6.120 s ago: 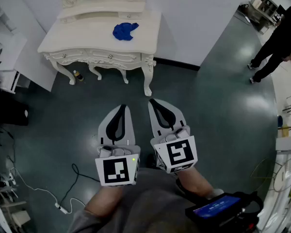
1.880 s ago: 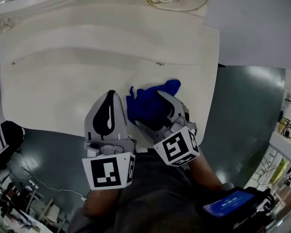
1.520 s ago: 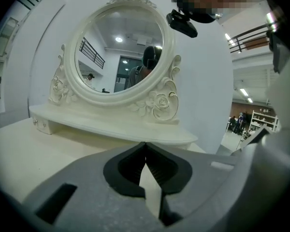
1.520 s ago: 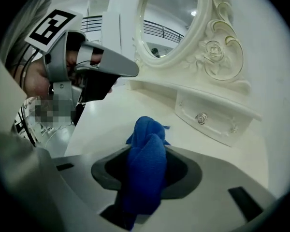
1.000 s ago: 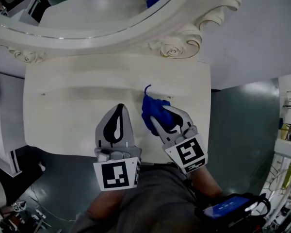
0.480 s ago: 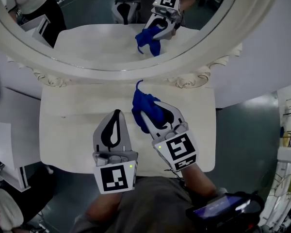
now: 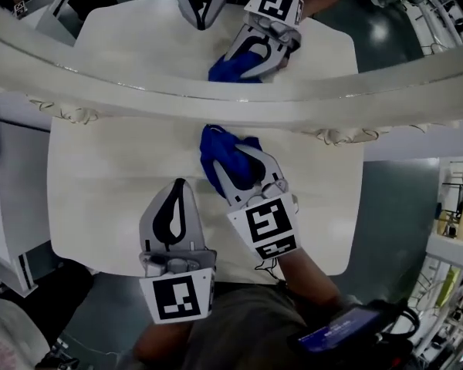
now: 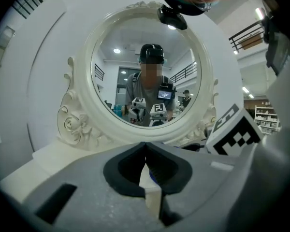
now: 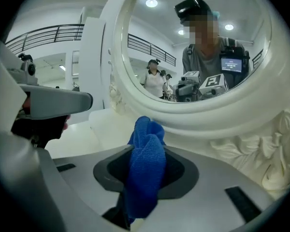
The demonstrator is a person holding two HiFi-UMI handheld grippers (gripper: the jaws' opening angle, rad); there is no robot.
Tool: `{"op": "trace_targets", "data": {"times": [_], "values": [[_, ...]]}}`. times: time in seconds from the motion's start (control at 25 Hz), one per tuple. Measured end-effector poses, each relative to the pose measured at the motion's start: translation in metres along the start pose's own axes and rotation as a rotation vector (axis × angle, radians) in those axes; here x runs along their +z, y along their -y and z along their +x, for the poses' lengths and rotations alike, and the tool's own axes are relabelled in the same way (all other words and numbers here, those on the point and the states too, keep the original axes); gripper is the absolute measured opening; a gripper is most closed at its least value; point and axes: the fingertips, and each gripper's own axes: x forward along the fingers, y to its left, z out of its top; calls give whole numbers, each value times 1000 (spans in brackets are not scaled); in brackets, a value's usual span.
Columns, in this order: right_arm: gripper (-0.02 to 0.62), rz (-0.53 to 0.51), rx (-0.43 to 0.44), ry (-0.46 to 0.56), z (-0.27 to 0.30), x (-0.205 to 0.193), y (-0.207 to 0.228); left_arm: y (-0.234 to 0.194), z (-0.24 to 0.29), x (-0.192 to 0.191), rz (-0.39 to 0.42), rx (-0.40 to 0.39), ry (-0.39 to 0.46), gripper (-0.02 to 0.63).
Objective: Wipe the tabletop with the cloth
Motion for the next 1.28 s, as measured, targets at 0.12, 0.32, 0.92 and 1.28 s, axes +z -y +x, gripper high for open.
{"op": "trace_targets", "data": {"times": [0.12,0.32,0.92,1.28], "values": [[124,-18,-3,-41,-2,4,4,7,-2,2,-17,3,-31,15],[124,-54,4,-62,-1,6,4,14,-5,-10,-31,12,-45,15],[226,-81,35,-68,-6,-5,-3,-1,-8,-18,-41,20,-36,15],[123,-95,9,-76,-3,1,1,7,-9,-15,-45,25,-53,15]]}}
